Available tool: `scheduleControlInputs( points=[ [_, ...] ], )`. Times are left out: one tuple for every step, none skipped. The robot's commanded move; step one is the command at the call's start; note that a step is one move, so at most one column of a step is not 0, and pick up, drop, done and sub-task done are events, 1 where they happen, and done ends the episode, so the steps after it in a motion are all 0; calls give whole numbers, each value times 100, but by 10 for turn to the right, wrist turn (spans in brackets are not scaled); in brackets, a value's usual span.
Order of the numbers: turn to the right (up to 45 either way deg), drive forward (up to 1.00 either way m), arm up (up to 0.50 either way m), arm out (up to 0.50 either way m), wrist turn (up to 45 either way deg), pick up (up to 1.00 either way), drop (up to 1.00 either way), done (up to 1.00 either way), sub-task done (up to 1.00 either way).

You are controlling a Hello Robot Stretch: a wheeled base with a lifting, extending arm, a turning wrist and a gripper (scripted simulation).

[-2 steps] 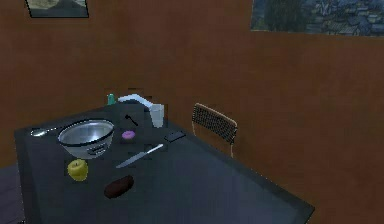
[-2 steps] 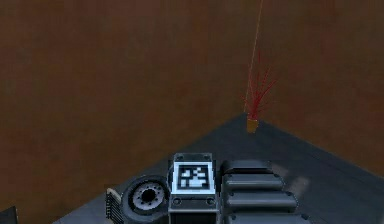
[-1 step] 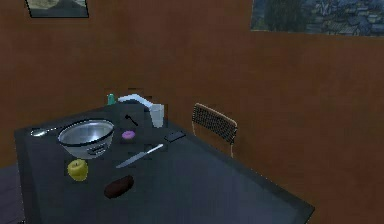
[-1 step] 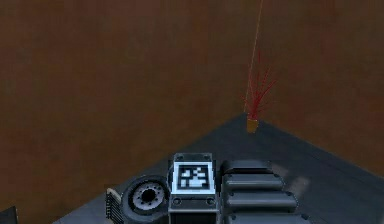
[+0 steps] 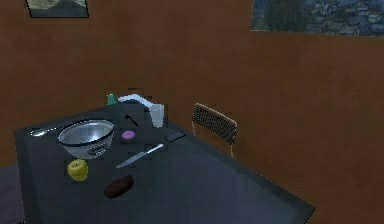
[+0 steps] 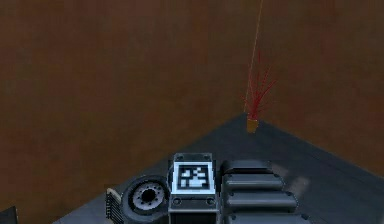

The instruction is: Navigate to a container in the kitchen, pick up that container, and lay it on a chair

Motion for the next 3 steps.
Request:
scheduleControlInputs(
  points=[
    [0, 0, 0, 6, 0, 0, 0, 0, 0],
    [0, 0, 0, 0, 390, 0, 0, 0, 0],
    [0, 0, -38, 0, 0, 0, 0, 0, 0]
  ],
)
